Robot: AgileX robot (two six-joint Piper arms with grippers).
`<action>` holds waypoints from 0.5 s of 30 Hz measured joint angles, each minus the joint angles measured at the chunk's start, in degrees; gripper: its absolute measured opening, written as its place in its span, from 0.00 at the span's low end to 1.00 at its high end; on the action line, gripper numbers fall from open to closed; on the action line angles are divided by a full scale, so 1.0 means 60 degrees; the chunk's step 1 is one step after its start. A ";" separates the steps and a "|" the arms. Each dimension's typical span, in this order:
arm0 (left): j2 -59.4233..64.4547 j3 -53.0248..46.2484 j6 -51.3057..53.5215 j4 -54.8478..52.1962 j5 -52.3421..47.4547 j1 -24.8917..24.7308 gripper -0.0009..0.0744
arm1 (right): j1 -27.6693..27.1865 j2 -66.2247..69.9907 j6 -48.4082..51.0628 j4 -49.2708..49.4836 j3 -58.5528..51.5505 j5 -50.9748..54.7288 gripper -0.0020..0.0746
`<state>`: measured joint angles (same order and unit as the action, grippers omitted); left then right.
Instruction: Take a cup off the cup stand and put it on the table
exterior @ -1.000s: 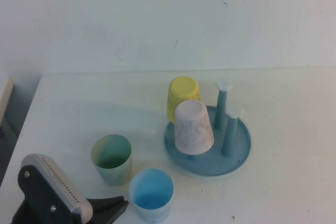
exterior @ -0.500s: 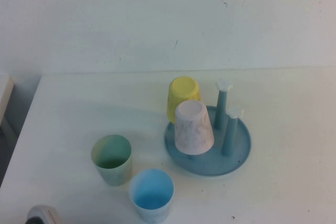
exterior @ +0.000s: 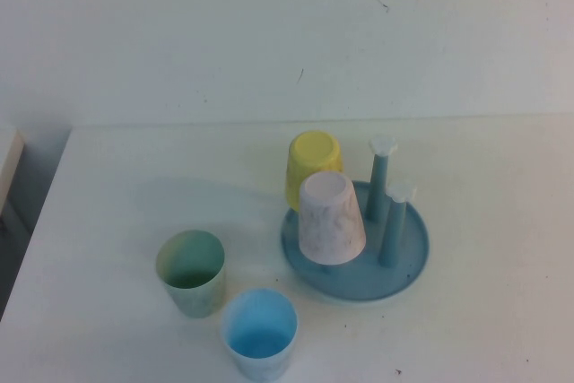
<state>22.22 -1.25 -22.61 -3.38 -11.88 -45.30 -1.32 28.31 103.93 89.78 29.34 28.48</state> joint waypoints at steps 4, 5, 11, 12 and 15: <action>-0.0939 -0.0047 0.0000 0.0797 -0.0897 0.1230 0.01 | 0.0000 0.0000 0.0000 0.0075 0.0000 -0.0039 0.02; -0.1091 -0.0047 0.0000 0.0869 -0.0961 0.1577 0.01 | 0.0000 0.0000 0.0000 0.0075 0.0000 -0.0039 0.02; -0.2040 -0.0047 0.0000 0.0729 -0.1029 0.4441 0.01 | 0.0000 0.0000 0.0000 0.0232 0.0000 -0.0070 0.02; -0.2209 -0.0047 -0.0038 0.0649 -0.1029 0.4924 0.01 | 0.0000 0.0000 0.0000 0.0242 0.0000 -0.0086 0.02; -0.2610 -0.0047 -0.0038 0.0429 -0.1054 0.6120 0.01 | 0.0000 0.0000 0.0000 0.0290 0.0000 -0.0108 0.02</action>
<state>6.56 -1.53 -22.84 -0.80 -18.21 -8.58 -1.32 28.31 103.93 91.52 29.34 27.83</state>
